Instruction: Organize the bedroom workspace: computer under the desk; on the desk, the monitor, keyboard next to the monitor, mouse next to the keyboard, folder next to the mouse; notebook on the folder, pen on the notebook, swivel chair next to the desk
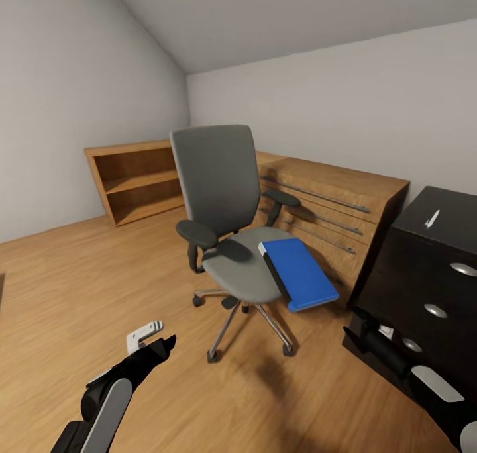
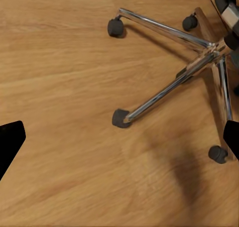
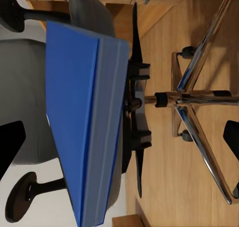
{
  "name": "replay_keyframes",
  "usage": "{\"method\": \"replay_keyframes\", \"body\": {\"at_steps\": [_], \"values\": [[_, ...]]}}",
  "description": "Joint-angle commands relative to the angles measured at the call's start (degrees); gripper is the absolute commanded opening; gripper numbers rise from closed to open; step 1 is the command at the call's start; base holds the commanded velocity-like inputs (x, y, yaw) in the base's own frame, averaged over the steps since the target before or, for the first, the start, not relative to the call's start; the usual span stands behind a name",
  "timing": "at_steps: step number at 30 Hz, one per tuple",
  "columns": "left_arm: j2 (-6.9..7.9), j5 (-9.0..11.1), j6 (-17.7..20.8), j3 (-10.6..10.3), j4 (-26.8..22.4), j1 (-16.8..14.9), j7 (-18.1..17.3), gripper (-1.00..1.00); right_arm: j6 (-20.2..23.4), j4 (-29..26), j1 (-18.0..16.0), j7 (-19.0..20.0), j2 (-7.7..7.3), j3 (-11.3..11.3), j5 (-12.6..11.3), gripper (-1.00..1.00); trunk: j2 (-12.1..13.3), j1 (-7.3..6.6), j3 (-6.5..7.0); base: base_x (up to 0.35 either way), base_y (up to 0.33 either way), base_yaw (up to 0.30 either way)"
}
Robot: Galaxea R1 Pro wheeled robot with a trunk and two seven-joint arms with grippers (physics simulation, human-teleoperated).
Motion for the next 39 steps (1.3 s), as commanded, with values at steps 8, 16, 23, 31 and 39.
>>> {"method": "replay_keyframes", "body": {"at_steps": [8,16,23,31,39], "values": [[0.05,0.57,0.05,-0.11,-0.06,-0.04,0.59,1.00,0.10,0.06,-0.06,0.18,-0.06,0.38,-0.50,1.00,-0.02,0.00,-0.05,0.099,-0.001,0.000],[0.05,0.66,0.01,-0.11,-0.03,-0.04,0.59,1.00,0.04,0.03,-0.06,0.17,-0.03,0.38,-0.50,1.00,-0.02,0.00,-0.05,0.132,0.000,0.000],[0.05,0.63,0.06,-0.11,-0.03,-0.04,0.59,1.00,0.02,-0.03,-0.06,0.19,-0.05,0.38,-0.50,1.00,-0.02,0.00,-0.05,0.144,0.000,0.000],[0.06,0.62,0.08,-0.11,-0.03,-0.04,0.59,1.00,0.02,-0.03,-0.06,0.20,-0.08,0.38,-0.55,1.00,-0.02,0.00,-0.05,0.042,0.000,0.000],[0.13,0.62,0.06,-0.11,-0.03,-0.04,0.59,1.00,0.02,-0.07,-0.06,0.19,0.09,0.65,-0.46,1.00,-0.02,0.00,-0.05,0.026,0.018,0.000]]}}
